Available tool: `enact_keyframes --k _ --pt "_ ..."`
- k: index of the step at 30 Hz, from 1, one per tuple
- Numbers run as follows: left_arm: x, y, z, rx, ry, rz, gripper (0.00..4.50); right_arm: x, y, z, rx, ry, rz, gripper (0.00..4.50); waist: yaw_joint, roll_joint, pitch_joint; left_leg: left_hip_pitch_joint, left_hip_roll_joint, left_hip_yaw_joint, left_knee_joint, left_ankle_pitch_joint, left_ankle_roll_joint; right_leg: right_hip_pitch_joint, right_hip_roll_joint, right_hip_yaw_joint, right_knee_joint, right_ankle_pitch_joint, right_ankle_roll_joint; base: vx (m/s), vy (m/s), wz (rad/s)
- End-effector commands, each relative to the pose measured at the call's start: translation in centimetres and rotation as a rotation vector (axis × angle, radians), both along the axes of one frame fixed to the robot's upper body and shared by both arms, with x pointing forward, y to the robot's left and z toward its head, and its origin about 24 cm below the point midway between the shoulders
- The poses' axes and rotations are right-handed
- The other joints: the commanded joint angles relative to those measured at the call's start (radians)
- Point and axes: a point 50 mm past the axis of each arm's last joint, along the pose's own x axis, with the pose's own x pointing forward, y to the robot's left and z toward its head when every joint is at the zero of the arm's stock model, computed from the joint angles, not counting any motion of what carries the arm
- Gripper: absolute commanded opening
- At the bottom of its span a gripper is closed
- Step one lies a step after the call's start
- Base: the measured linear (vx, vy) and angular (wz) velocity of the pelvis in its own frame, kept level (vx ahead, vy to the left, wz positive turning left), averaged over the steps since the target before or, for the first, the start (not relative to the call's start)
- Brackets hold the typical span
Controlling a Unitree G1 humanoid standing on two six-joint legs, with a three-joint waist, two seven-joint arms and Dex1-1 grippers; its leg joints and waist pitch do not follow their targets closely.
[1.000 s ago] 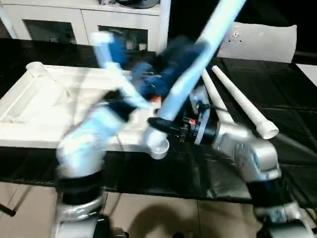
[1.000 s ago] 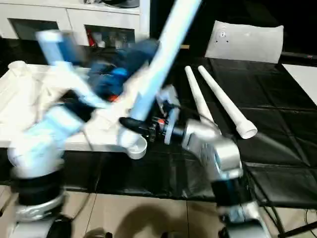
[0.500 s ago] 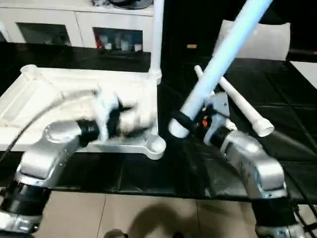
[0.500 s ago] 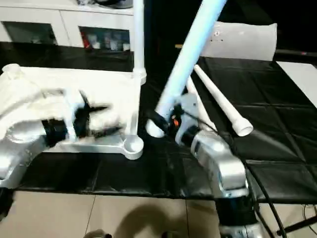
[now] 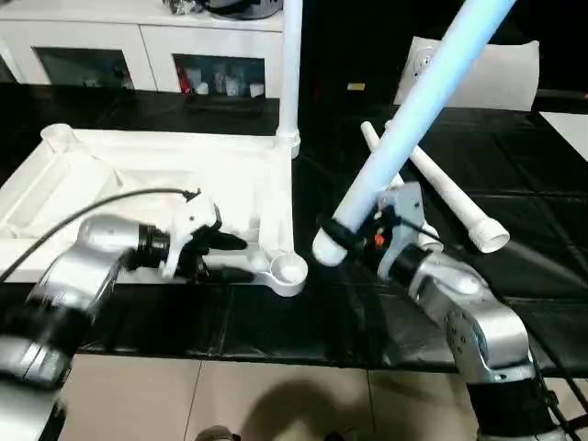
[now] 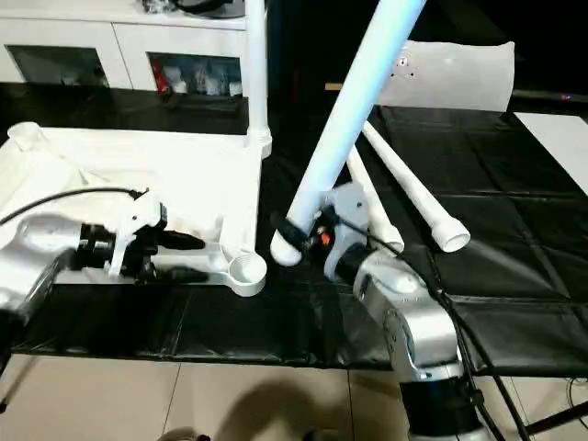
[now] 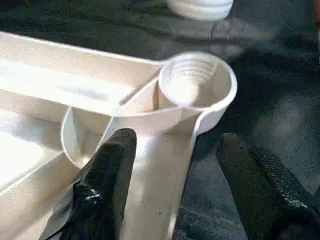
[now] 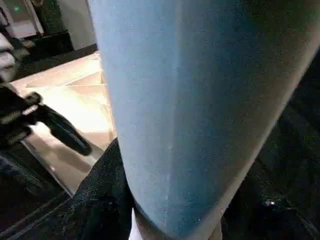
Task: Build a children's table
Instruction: Pick table leg, then insert table leg to table base
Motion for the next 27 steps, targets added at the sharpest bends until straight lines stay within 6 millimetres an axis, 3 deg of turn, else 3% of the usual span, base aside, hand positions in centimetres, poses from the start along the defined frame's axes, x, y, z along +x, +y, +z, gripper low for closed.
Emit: enact_keyframes --k 1,4,12,15,25,26,27 --pt "0.3 -0.1 -0.1 0.033 0.002 -0.04 2.8 -0.1 0.0 0.5 -0.001 -0.027 0.008 1.89 0.0 0.024 -0.069 0.008 0.001 0.006 -0.078 -0.29 -0.049 0.052 -0.07 0.04 -0.086 -0.362 -0.135 0.0 0.0 0.0" --pt "0.7 -0.2 -0.3 0.065 -0.005 -0.064 2.65 -0.1 -0.1 0.4 -0.011 -0.027 0.003 1.89 0.002 0.028 -0.07 0.009 0.001 0.005 -0.078 -0.294 -0.048 0.052 -0.071 0.04 -0.088 -0.366 -0.135 0.0 0.0 0.0" --pt "1.3 0.1 -1.0 0.129 -0.031 -0.061 1.83 -0.2 -0.2 0.2 -0.02 -0.021 -0.001 1.89 0.003 0.024 -0.072 0.008 0.004 0.006 -0.078 -0.276 -0.048 0.056 -0.072 0.041 -0.08 -0.3 -0.163 0.0 0.0 0.0" --pt "1.4 0.1 -1.1 0.12 -0.031 -0.07 1.79 -0.2 -0.1 0.1 -0.027 -0.018 0.006 1.89 0.004 0.022 -0.071 0.008 0.005 0.006 -0.078 -0.281 -0.046 0.056 -0.074 0.042 -0.082 -0.315 -0.166 0.0 0.0 0.0" --pt "1.2 -0.1 -1.3 0.111 -0.06 -0.11 0.86 -0.1 0.0 0.0 -0.037 -0.017 0.022 1.89 0.006 0.021 -0.069 0.009 0.007 0.006 -0.08 -0.291 -0.045 0.053 -0.076 0.043 -0.083 -0.333 -0.162 0.0 0.0 0.0" --pt "1.2 0.0 -1.4 0.107 -0.066 -0.111 0.86 -0.1 0.1 0.0 -0.038 -0.016 0.026 1.89 0.006 0.015 -0.069 0.009 0.006 0.006 -0.08 -0.289 -0.044 0.054 -0.075 0.042 -0.084 -0.336 -0.16 0.0 0.0 0.0" --pt "1.2 0.0 -1.4 0.108 -0.069 -0.114 0.73 -0.1 0.1 -0.1 -0.038 -0.014 0.03 1.89 0.007 0.019 -0.069 0.009 0.007 0.006 -0.08 -0.288 -0.043 0.054 -0.078 0.043 -0.084 -0.344 -0.158 0.0 0.0 0.0"
